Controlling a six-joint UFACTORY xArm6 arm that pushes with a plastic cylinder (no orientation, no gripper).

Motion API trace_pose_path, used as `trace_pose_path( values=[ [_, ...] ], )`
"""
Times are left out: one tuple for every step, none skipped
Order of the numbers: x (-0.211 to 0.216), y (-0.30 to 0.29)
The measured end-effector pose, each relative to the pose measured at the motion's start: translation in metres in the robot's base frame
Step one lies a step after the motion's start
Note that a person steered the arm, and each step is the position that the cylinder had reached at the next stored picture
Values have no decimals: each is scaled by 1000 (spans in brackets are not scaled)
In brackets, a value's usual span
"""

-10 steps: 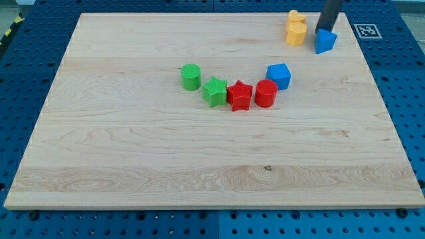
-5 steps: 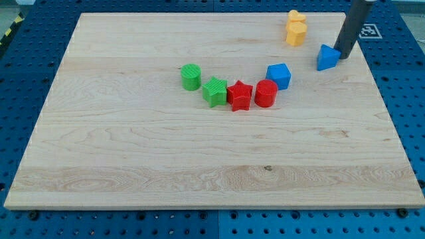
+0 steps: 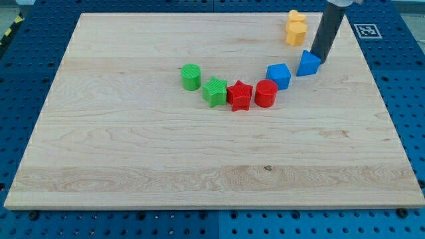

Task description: Move blue triangle above blue cube

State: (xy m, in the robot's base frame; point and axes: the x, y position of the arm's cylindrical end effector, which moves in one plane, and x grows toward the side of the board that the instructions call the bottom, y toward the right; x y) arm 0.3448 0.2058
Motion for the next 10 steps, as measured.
trace_pose_path(
  values=[
    [16, 16],
    [30, 6],
    [30, 2],
    [30, 2],
    [24, -22],
    [20, -30],
    [22, -13],
    [4, 9],
    [-7, -21],
    [-10, -40]
  ],
)
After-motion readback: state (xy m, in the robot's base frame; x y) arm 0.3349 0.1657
